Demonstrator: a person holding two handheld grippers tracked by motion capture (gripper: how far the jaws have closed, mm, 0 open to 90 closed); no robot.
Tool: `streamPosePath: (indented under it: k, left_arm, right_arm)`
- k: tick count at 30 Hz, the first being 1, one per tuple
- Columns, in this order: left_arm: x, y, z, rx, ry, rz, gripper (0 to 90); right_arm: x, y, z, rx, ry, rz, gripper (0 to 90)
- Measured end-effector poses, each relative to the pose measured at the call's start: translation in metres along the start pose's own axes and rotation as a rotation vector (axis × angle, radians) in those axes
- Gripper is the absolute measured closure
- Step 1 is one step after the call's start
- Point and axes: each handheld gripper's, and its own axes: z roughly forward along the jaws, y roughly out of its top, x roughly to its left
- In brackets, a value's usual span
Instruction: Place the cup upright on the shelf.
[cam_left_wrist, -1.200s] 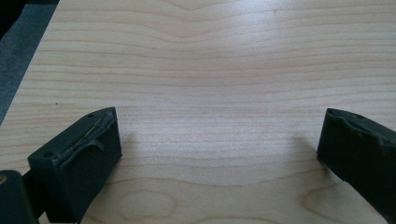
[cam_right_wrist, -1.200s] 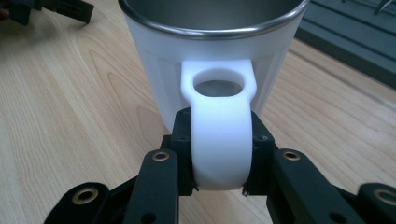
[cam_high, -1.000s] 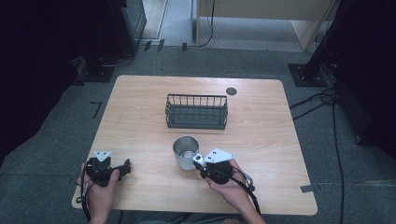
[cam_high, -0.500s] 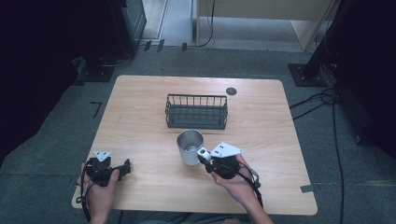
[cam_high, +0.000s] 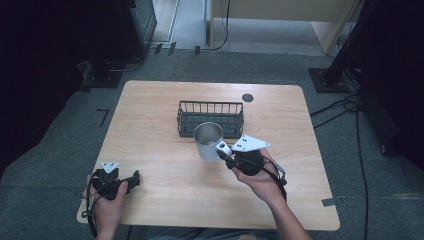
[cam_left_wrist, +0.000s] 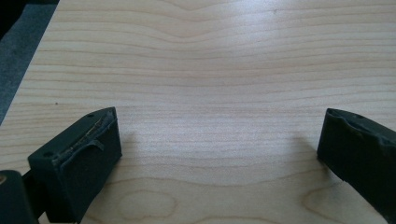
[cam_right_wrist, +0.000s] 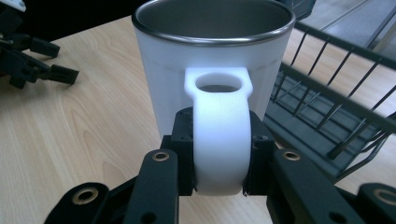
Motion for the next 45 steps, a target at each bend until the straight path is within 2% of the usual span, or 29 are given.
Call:
streamPosePath:
  k: [15,23,27,29,31,39,42,45]
  left_arm:
    - [0.000,0.000,0.000,0.000,0.000,-0.001,0.0]
    - [0.000,0.000,0.000,-0.001,0.000,-0.002,0.0]
    - [0.000,0.000,0.000,-0.001,0.000,-0.002,0.0]
    - [0.000,0.000,0.000,-0.001,0.000,-0.002,0.0]
    - [0.000,0.000,0.000,-0.001,0.000,-0.002,0.0]
    - [0.000,0.000,0.000,-0.001,0.000,-0.002,0.0]
    - [0.000,0.000,0.000,-0.002,0.001,-0.003,0.0]
    - [0.000,0.000,0.000,-0.002,0.000,-0.002,0.0]
  right_arm:
    - [-0.023,0.037,0.004,-0.031,-0.008,-0.019,71.5]
    - [-0.038,0.050,0.012,-0.030,-0.020,-0.003,71.4]
    - [-0.045,0.056,0.017,-0.024,-0.019,0.023,71.5]
    - [-0.046,0.057,0.018,-0.025,-0.021,0.020,71.5]
    - [-0.048,0.061,0.018,-0.035,-0.001,0.027,71.5]
    - [-0.053,0.073,0.021,-0.063,-0.017,0.024,71.5]
    - [-0.057,0.077,0.023,-0.076,-0.003,0.037,71.5]
    - [-0.060,0.081,0.026,-0.089,-0.015,0.020,71.5]
